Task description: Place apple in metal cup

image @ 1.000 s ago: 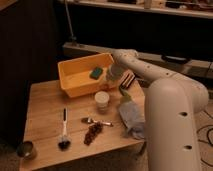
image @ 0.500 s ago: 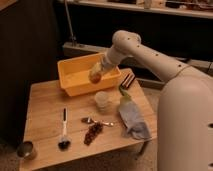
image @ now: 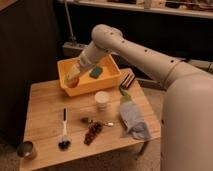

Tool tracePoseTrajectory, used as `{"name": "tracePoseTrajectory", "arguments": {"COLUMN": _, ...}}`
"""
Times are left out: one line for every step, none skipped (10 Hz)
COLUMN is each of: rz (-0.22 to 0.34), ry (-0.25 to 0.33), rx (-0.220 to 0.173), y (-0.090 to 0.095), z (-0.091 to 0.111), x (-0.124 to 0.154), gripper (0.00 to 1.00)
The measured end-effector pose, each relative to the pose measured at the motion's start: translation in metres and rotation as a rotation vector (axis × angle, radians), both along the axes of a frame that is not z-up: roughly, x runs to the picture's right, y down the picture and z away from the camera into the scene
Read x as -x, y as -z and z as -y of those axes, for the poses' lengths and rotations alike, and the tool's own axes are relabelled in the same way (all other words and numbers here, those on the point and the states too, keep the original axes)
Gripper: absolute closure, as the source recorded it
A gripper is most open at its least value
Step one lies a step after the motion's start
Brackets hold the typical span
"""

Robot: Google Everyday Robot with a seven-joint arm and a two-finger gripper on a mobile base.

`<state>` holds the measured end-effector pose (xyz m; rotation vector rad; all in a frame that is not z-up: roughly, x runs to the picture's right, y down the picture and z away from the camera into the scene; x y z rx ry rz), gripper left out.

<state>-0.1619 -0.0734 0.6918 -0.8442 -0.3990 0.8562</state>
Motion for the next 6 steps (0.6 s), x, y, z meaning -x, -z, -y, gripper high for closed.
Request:
{"name": "tracePoseTrajectory", "arguments": {"rz": 0.052, "ry": 0.06, "rx": -0.034, "y": 0.011, "z": -0.004, "x": 0.018, "gripper": 1.0}}
{"name": "tracePoseTrajectory", "arguments": {"rz": 0.084, "ry": 0.102, "rx": -0.052, "y": 0.018, "z": -0.013, "x": 0.027, "gripper": 1.0}}
{"name": "tracePoseTrajectory", "arguments": {"rz": 0.111, "ry": 0.137, "rx": -0.068, "y": 0.024, "z": -0.021, "x": 0.033, "gripper": 1.0}}
{"name": "tracePoseTrajectory", "arguments": {"rz": 0.147, "ry": 0.182, "rx": -0.087, "y": 0.031, "z": -0.037, "x": 0.038, "gripper": 1.0}}
{"name": "tracePoseTrajectory", "arguments": {"rz": 0.171, "ry": 0.21, "rx": -0.096, "y": 0.037, "z": -0.053, "x": 0.039, "gripper": 1.0}}
{"name": "tracePoseTrajectory", "arguments": {"rz": 0.192, "ry": 0.23, "rx": -0.103, "y": 0.044, "z": -0.068, "x": 0.037, "gripper": 1.0}}
